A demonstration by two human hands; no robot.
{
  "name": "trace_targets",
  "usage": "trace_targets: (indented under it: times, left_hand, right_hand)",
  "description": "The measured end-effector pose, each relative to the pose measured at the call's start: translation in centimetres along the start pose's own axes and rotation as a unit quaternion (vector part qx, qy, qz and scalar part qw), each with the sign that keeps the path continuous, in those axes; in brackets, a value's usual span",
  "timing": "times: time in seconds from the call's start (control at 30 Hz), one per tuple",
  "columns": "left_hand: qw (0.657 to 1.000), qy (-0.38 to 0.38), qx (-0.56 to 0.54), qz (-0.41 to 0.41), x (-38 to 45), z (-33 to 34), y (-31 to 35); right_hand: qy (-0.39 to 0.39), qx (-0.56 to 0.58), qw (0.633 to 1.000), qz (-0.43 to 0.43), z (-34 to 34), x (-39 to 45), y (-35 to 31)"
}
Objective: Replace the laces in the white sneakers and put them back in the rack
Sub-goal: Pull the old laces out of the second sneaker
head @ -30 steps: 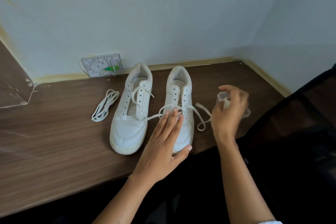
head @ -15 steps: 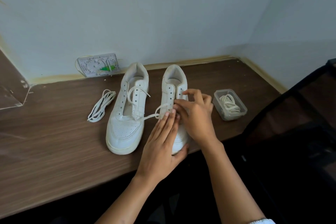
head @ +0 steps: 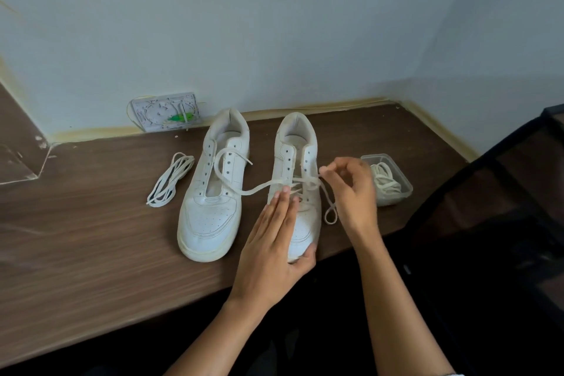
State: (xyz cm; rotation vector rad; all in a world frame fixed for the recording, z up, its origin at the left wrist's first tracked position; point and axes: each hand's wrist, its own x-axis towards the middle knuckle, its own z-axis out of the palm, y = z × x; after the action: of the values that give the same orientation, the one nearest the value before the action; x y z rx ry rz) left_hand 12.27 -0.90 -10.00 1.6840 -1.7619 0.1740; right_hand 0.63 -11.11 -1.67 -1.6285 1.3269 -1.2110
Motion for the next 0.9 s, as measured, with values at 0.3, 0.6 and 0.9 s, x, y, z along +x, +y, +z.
trace_targets:
  times: [0.3,0.6,0.9]
  left_hand:
    - [0.999,-0.011,0.025,-0.044,-0.2,0.0,0.5]
    - [0.999,-0.008,0.031,-0.042,-0.2,0.0,0.5]
    - [0.998,-0.014,0.035,-0.053,-0.3,-0.1,0.8]
  right_hand:
    - [-0.080,-0.289,0.942,-0.149,2.2,-0.9,0.3]
    - [-0.037,-0.370,0.908,-0.193,2.5,-1.7,-0.5]
    - [-0.090,-0.245,0.957,-0.128,2.1,-0.9,0.2]
